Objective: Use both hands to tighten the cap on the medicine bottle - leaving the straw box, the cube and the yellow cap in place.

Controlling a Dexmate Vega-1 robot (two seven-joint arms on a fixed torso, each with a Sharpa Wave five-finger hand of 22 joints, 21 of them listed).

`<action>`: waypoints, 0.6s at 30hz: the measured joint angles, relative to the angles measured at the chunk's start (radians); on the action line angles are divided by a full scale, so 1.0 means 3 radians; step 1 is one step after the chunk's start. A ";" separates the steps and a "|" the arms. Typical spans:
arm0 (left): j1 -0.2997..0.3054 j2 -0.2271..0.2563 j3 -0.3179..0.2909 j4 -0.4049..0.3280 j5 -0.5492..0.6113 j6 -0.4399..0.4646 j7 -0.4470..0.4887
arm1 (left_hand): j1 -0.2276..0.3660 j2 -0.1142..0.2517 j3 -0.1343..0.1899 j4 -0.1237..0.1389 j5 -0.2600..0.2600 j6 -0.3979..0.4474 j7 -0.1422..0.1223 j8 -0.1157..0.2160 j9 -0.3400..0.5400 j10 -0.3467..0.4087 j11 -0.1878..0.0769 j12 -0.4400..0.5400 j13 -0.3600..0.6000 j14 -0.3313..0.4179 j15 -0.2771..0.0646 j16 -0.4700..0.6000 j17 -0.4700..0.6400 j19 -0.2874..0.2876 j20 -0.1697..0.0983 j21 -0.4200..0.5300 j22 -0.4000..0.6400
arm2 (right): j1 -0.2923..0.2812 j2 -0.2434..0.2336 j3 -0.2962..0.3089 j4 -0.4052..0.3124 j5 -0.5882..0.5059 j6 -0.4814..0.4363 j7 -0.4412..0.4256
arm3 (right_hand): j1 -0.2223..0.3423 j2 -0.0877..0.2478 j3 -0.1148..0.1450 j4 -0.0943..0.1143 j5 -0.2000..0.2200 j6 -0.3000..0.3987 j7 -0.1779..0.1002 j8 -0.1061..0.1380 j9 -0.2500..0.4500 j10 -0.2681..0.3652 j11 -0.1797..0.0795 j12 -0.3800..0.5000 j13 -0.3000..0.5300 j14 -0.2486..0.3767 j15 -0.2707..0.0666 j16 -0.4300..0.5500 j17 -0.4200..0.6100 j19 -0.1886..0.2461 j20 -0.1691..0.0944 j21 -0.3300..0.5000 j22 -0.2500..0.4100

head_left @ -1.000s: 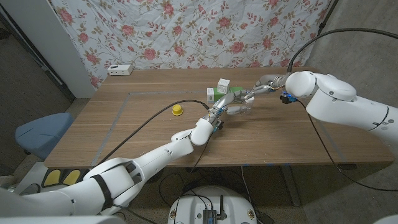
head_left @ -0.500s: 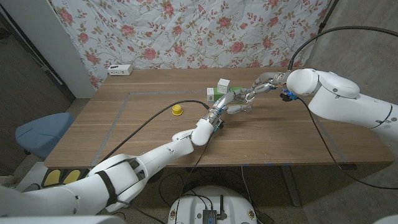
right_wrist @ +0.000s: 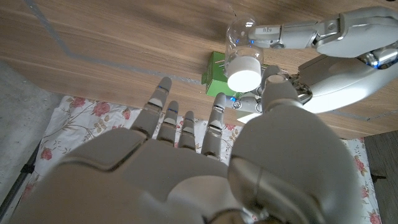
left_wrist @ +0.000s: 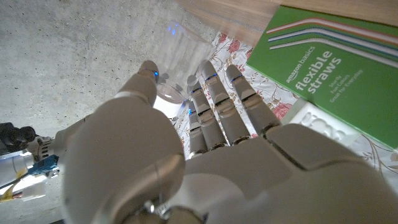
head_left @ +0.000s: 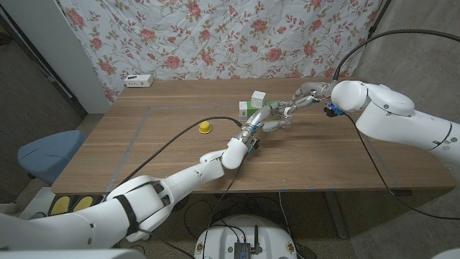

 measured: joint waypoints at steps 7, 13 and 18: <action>-0.0015 -0.0010 0.0009 0.0039 0.0000 -0.0030 0.0021 | -0.0001 0.0001 -0.0001 -0.0001 -0.0006 0.0035 -0.0001 0.0000 0.0000 0.0000 0.0000 0.0014 -0.0001 0.0000 0.0000 0.0000 0.0000 0.0000 0.0000 0.0000 0.0000 | -0.0020 0.0028 -0.0043 -0.0002 -0.0095 -0.0014 -0.0035 | 0.0058 -0.0023 0.0013 0.0013 -0.0016 0.0112 -0.0039 0.0049 0.0015 0.0065 -0.0005 0.0025 0.0000 0.0036 -0.0036 0.0000 0.0000 0.0042 -0.0042 0.0000 0.0000; -0.0021 -0.0013 0.0014 0.0055 0.0000 -0.0043 0.0037 | -0.0020 0.0018 -0.0002 -0.0002 -0.0006 0.0035 -0.0001 0.0000 0.0000 0.0000 0.0000 0.0014 -0.0003 0.0000 0.0000 0.0000 0.0000 0.0000 0.0000 0.0000 0.0000 | -0.0044 0.0057 -0.0080 -0.0006 -0.0191 -0.0035 -0.0067 | 0.0088 -0.0027 0.0013 0.0013 -0.0016 0.0141 -0.0045 0.0073 0.0015 0.0082 -0.0023 0.0025 0.0000 0.0061 -0.0061 0.0000 0.0000 0.0059 -0.0059 0.0000 0.0000; -0.0023 -0.0013 0.0016 0.0063 0.0000 -0.0050 0.0041 | -0.0033 0.0014 -0.0002 -0.0001 -0.0007 0.0035 0.0000 0.0000 0.0000 0.0012 0.0012 0.0014 -0.0002 0.0000 0.0000 0.0000 0.0000 0.0000 0.0000 0.0000 0.0000 | -0.0057 0.0075 -0.0099 -0.0008 -0.0248 -0.0046 -0.0076 | 0.0101 -0.0040 0.0013 0.0014 -0.0016 0.0167 -0.0059 0.0086 0.0015 0.0084 -0.0025 0.0025 0.0000 0.0066 -0.0065 0.0000 0.0000 0.0059 -0.0059 0.0000 0.0000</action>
